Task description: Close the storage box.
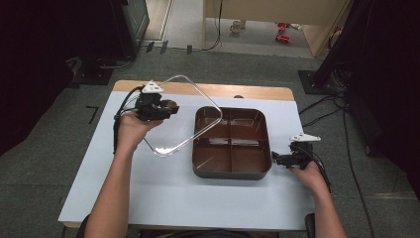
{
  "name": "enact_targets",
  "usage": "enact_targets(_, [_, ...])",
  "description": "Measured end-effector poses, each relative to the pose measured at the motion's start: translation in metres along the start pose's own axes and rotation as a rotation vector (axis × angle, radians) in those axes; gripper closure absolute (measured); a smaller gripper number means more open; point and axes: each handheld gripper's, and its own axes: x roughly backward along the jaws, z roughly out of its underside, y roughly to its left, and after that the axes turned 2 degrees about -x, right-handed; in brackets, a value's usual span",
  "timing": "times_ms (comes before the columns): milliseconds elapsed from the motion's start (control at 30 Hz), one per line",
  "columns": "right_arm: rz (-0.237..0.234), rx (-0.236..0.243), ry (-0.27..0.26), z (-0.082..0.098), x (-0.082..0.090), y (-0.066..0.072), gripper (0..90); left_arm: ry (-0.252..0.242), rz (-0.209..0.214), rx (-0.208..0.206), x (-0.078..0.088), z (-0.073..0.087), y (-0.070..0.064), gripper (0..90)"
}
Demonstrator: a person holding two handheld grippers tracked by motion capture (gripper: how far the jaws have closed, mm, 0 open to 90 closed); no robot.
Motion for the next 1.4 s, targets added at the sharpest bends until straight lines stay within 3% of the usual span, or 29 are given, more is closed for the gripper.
enact_targets(67, [0.000,0.002,0.000,0.000,0.000,0.000,0.0,0.005,0.048,-0.048,-0.015,-0.005,-0.014,59.3])
enact_targets(100, [0.000,0.001,0.000,0.000,0.000,0.000,0.0,0.005,0.048,-0.048,-0.015,-0.005,-0.014,59.3])
enact_targets(300, [0.000,0.000,0.000,0.000,0.000,0.000,0.0,0.045,0.163,-0.106,-0.048,-0.008,-0.034,59.4])
enact_targets(500, [0.001,-0.002,0.001,0.000,0.000,0.000,0.0,0.082,0.229,-0.199,-0.079,-0.012,-0.058,59.4])
enact_targets(567, [0.000,-0.001,0.001,0.000,0.000,0.000,0.0,0.083,0.240,-0.204,-0.083,-0.013,-0.061,59.3])
enact_targets(633, [0.001,-0.001,0.001,0.000,0.000,0.000,0.0,0.097,0.271,-0.246,-0.095,-0.015,-0.070,59.4])
enact_targets(767, [0.001,-0.001,0.001,0.000,0.000,0.000,0.0,0.123,0.310,-0.275,-0.105,-0.016,-0.076,59.3])
enact_targets(900, [0.000,-0.002,0.001,0.000,0.000,0.000,0.0,0.121,0.372,-0.264,-0.114,-0.016,-0.079,59.3])
enact_targets(1033, [0.001,-0.002,0.001,0.000,0.000,0.000,0.0,0.110,0.386,-0.267,-0.117,-0.016,-0.083,59.3])
enact_targets(1200, [0.001,-0.001,0.001,0.000,0.000,0.000,0.0,0.125,0.366,-0.269,-0.117,-0.017,-0.094,58.8])
enact_targets(1233, [0.001,-0.001,0.001,0.000,0.000,0.000,0.0,0.125,0.348,-0.226,-0.116,-0.017,-0.096,57.3])
enact_targets(1267, [0.001,-0.001,0.001,0.000,0.000,0.000,0.0,0.125,0.348,-0.226,-0.116,-0.017,-0.096,54.6])
enact_targets(1333, [0.001,-0.001,0.001,0.000,0.000,0.000,0.0,0.116,0.331,-0.182,-0.113,-0.017,-0.095,52.6])
enact_targets(1400, [0.001,-0.001,0.001,0.000,0.000,0.000,0.0,0.137,0.307,-0.157,-0.112,-0.017,-0.096,50.5])
